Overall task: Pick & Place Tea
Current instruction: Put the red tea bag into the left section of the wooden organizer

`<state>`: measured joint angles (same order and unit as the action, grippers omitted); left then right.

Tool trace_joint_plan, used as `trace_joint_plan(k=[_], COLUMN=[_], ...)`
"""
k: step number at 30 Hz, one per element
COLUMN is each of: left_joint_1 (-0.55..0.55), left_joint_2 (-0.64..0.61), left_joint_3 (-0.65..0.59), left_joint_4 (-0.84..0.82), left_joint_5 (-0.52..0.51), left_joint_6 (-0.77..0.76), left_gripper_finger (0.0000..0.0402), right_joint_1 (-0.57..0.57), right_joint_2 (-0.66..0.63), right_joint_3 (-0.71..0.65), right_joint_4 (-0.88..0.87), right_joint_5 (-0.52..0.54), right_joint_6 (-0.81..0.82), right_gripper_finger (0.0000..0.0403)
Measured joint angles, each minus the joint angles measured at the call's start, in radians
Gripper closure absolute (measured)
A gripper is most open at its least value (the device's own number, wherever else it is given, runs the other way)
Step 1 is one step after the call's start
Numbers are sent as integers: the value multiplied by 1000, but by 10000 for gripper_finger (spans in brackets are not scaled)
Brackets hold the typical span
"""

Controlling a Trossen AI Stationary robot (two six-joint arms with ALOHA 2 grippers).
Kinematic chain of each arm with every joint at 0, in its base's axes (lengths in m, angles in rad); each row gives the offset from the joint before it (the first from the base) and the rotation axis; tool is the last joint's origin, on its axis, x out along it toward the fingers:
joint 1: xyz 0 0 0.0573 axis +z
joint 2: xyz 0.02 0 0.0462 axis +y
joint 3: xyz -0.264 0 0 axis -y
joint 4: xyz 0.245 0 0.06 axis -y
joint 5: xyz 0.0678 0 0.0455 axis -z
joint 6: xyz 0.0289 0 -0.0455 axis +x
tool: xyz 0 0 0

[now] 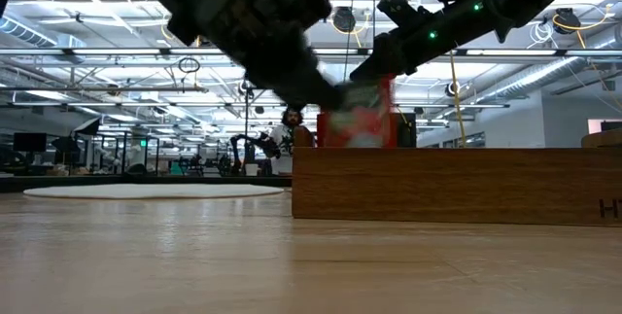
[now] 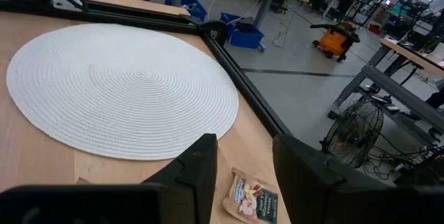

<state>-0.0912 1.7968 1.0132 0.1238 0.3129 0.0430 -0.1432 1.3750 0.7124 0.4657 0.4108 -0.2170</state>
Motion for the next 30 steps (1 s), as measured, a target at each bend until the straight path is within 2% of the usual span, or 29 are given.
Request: trace_joint_plan(k=[12, 19, 23, 30], left_joint_1=[1, 1, 1, 1], left_joint_2=[10, 10, 10, -2], left_joint_3=[0, 0, 0, -1], left_joint_4=[9, 9, 8, 5], left_joint_5=[-9, -12, -59, -110], left_joint_6=[11, 1, 0, 20], left_gripper_finger=[396, 348, 326, 317], right_joint_1=[1, 1, 1, 1], right_joint_2=[0, 0, 0, 0], right_joint_3=[0, 0, 0, 0], right_joint_4=[-7, -18, -33, -36], right_joint_5=[0, 1, 1, 3], right_joint_6=[-2, -3, 1, 4], right_gripper_finger=[278, 277, 277, 277])
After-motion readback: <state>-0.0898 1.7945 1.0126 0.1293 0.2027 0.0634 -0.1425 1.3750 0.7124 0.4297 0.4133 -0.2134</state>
